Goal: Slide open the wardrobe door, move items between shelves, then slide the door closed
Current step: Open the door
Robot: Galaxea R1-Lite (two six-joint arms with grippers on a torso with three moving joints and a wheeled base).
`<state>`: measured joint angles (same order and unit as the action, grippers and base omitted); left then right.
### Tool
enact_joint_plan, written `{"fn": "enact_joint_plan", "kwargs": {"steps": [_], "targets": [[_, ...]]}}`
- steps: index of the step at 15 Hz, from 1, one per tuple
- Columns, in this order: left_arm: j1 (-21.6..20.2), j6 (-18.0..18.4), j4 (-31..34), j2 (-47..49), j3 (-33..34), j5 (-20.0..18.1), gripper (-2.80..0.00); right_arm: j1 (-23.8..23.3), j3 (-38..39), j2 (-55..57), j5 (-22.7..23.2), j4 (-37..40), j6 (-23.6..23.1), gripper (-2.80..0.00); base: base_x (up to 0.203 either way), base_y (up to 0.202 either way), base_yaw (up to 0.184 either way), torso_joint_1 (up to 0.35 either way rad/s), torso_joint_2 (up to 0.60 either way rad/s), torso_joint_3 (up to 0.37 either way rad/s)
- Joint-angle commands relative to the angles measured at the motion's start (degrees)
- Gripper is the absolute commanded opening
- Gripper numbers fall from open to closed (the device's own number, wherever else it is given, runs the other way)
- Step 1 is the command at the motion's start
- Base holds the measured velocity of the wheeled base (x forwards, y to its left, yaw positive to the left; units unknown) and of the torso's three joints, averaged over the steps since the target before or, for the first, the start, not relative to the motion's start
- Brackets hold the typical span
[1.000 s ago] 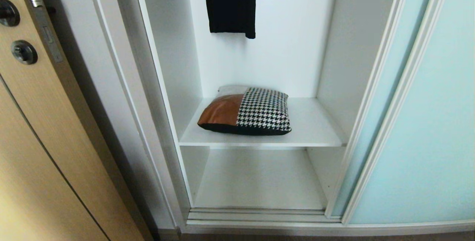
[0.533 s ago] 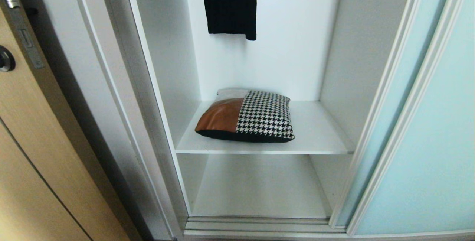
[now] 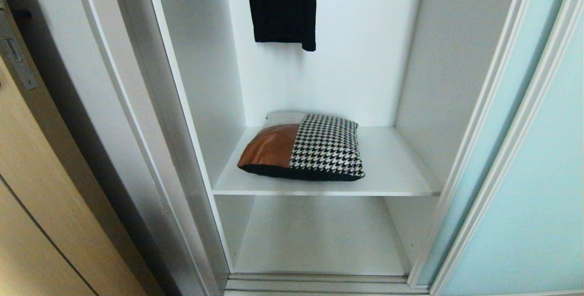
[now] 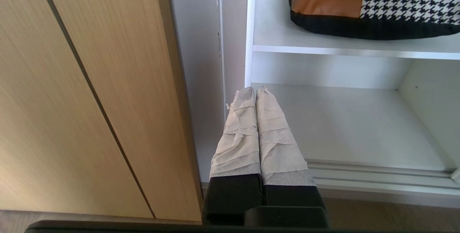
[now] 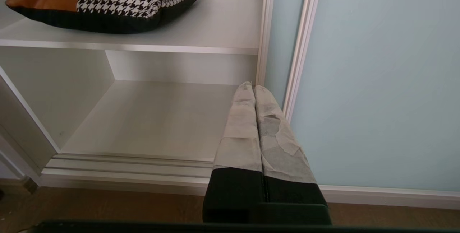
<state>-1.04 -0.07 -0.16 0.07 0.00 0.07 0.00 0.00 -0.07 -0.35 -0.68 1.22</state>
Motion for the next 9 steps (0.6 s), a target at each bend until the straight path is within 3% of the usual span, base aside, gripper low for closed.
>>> {"fn": "enact_joint_plan", "kwargs": {"steps": [1, 9], "targets": [[0.0, 0.0, 0.0, 0.1, 0.0, 0.0, -2.80, 0.0, 0.0, 0.1, 0.0, 0.0, 0.0, -2.80, 0.000, 0.000, 0.000, 0.000, 0.00, 0.000], [0.0, 0.0, 0.0, 0.1, 0.0, 0.0, -2.80, 0.0, 0.0, 0.2, 0.0, 0.0, 0.0, -2.80, 0.000, 0.000, 0.000, 0.000, 0.00, 0.000]]}}
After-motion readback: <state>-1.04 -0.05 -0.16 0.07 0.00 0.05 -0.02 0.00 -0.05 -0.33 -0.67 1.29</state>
